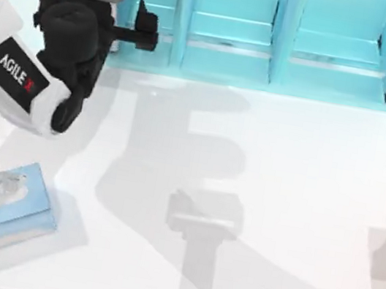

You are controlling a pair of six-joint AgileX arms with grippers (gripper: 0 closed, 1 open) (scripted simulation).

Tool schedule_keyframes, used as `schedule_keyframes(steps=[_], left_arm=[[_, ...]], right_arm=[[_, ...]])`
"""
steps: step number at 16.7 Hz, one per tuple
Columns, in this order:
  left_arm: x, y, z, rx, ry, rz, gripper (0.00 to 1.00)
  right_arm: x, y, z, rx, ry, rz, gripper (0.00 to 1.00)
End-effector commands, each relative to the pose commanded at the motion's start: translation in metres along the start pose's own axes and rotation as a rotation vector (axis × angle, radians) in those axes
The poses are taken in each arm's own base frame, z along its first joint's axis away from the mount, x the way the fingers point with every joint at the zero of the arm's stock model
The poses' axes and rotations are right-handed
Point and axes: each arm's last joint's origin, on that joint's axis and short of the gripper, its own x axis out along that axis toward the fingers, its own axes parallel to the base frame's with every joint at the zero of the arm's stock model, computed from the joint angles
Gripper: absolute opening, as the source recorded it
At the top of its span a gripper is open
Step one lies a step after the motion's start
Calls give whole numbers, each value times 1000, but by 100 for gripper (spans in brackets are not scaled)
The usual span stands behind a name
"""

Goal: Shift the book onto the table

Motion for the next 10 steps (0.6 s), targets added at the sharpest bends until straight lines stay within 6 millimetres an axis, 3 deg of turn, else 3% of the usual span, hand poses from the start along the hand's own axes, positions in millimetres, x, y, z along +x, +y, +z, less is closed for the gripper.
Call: schedule_keyframes(steps=[3,7,10], left_arm=[[13,1,-1,2,9,0,100],[13,1,-1,2,10,0,100],[13,1,-1,2,10,0,77]], right_arm=[[0,0,0,0,0,0,100],[0,0,0,0,0,0,100],[0,0,0,0,0,0,100]])
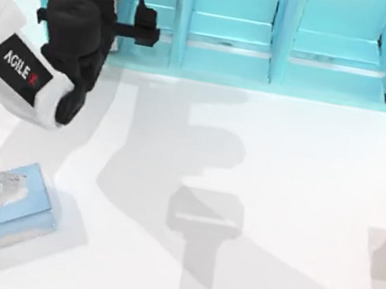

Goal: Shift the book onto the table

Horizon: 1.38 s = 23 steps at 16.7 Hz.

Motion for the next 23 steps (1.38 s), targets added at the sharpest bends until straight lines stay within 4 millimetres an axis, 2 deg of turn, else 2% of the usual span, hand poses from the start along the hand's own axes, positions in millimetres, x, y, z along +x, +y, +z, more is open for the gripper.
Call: schedule_keyframes(steps=[10,20,23], left_arm=[[0,0,0,0,0,0,2],[-1,-2,1,1,1,-5,0],[-13,-8,9,11,44,-3,0]], right_arm=[[0,0,0,0,0,0,100],[0,0,0,0,0,0,100],[0,0,0,0,0,0,100]])
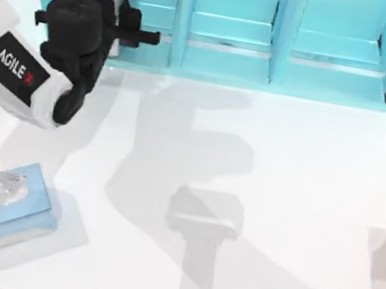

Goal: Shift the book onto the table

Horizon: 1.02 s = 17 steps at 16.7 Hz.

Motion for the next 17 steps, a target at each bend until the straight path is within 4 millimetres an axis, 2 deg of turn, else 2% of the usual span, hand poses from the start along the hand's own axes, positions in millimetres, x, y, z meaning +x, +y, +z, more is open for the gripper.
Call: schedule_keyframes(steps=[2,5,8,10,12,14,17], left_arm=[[-16,-6,17,7,27,1,0],[-50,-11,68,2,4,0,0],[-101,-8,133,-25,-82,-3,0],[-140,-3,163,-40,-122,-5,0],[-172,0,174,-40,-120,-5,0],[-195,2,172,-29,-90,-4,0],[-212,3,163,-11,-47,-2,0]], right_arm=[[0,0,0,0,0,0,100],[0,0,0,0,0,0,100],[0,0,0,0,0,0,100],[0,0,0,0,0,0,100],[0,0,0,0,0,0,100],[0,0,0,0,0,0,100],[0,0,0,0,0,0,100]])
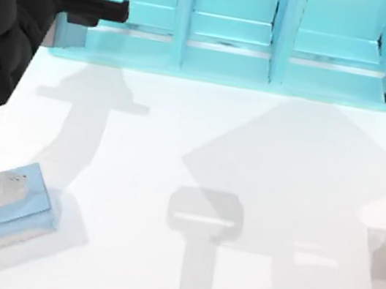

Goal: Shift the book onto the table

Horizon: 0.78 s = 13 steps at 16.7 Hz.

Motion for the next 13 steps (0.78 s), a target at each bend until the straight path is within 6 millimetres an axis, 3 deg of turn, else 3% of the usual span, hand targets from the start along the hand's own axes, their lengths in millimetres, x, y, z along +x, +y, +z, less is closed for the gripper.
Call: schedule_keyframes(steps=[7,13], left_arm=[[3,-4,-4,-19,19,4,0],[13,-51,-22,-288,104,29,0]], right_arm=[[0,0,0,0,0,0,100],[0,0,0,0,0,0,100]])
